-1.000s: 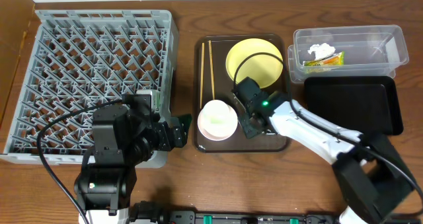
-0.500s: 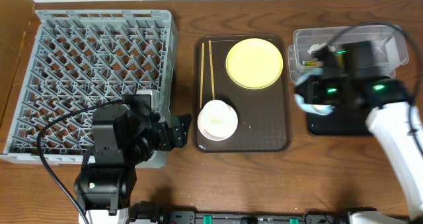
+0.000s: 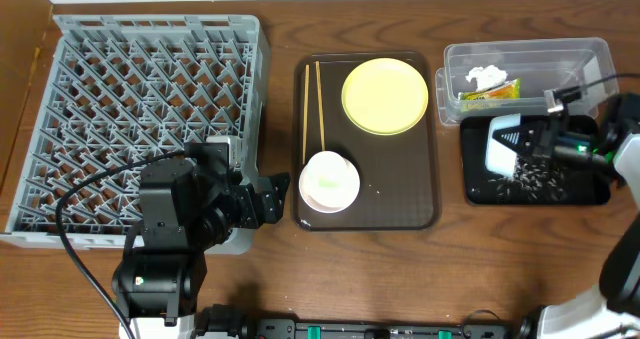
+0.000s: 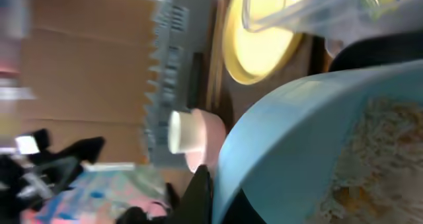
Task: Sort waste into correct bins and load items into the dishwasher
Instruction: 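Tip the bowl over the black tray to dump the rice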
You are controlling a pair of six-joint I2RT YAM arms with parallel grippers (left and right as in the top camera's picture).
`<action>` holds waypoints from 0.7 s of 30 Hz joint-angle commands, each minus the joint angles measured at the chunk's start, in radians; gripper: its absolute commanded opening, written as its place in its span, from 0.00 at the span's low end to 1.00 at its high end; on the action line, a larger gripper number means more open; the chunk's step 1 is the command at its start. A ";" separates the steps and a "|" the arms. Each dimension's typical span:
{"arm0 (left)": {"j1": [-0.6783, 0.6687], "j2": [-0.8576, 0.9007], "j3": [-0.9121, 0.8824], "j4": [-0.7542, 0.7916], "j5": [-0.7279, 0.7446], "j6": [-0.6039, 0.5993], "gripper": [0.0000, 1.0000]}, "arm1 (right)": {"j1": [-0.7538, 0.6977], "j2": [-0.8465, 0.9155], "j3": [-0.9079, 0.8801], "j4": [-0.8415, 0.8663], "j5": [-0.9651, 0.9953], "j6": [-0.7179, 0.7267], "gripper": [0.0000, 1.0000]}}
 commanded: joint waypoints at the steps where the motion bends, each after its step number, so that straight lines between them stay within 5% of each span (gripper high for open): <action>1: -0.003 0.000 0.024 -0.003 0.014 0.002 0.94 | -0.041 0.069 -0.003 -0.005 -0.265 -0.114 0.01; 14: -0.003 0.000 0.024 -0.003 0.014 0.002 0.94 | -0.047 0.070 -0.005 -0.099 -0.257 -0.325 0.01; 18: -0.003 0.000 0.024 -0.003 0.014 0.002 0.94 | -0.059 0.074 -0.005 -0.078 -0.266 -0.204 0.01; 21: -0.003 0.000 0.024 -0.003 0.014 0.002 0.94 | -0.057 0.064 -0.005 -0.110 -0.261 -0.291 0.01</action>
